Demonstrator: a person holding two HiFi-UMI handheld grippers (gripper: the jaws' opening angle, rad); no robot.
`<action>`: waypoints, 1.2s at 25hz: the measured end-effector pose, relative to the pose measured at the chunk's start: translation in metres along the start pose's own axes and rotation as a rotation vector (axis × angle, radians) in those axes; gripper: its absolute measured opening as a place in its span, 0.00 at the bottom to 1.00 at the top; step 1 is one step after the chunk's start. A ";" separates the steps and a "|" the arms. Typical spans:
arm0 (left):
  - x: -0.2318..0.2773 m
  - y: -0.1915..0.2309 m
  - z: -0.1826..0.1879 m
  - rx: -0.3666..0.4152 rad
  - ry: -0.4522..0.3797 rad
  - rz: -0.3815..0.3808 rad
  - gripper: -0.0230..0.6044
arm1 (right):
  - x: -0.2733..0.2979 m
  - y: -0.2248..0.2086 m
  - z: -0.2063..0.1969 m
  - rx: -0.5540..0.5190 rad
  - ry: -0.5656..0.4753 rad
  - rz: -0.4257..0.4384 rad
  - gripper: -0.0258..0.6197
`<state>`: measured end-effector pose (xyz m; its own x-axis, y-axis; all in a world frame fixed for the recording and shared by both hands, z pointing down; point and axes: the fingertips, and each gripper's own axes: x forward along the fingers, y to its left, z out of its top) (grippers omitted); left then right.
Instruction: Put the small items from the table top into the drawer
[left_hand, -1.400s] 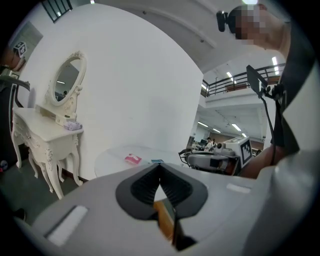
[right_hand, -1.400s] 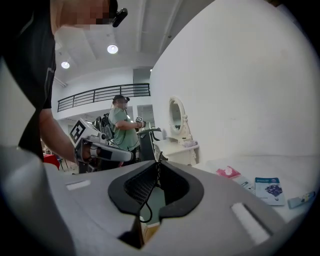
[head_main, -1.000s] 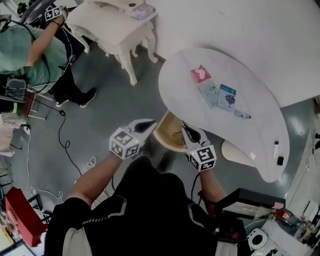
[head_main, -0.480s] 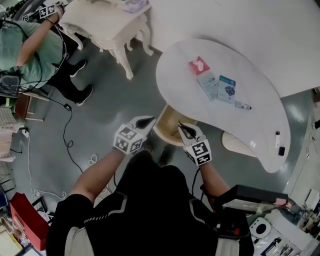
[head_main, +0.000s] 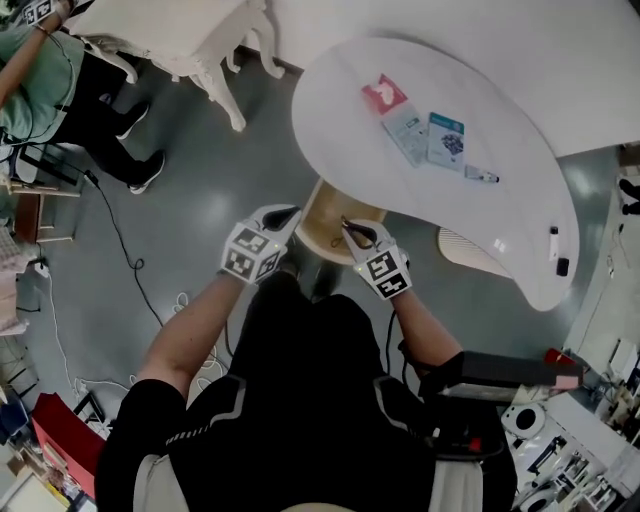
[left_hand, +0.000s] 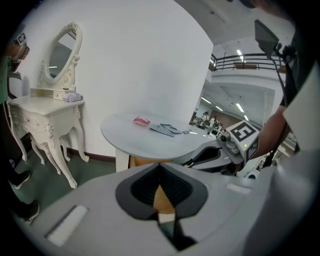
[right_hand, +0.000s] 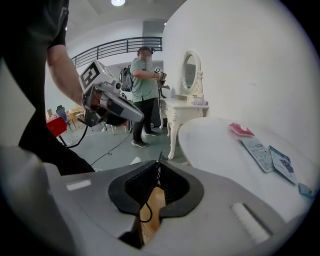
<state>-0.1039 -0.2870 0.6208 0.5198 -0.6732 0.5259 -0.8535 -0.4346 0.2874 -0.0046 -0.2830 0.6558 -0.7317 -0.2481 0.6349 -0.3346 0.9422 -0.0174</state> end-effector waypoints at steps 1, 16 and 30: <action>0.002 0.002 -0.002 -0.004 0.007 0.002 0.04 | 0.003 0.000 -0.004 -0.002 0.014 0.004 0.08; 0.037 0.024 -0.019 -0.014 0.089 -0.045 0.04 | 0.061 -0.013 -0.052 -0.003 0.190 0.062 0.08; 0.065 0.033 -0.032 -0.022 0.151 -0.070 0.04 | 0.110 -0.019 -0.090 -0.027 0.309 0.133 0.08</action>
<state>-0.1000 -0.3261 0.6896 0.5681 -0.5436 0.6179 -0.8170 -0.4626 0.3442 -0.0254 -0.3076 0.7951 -0.5514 -0.0466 0.8329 -0.2293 0.9684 -0.0976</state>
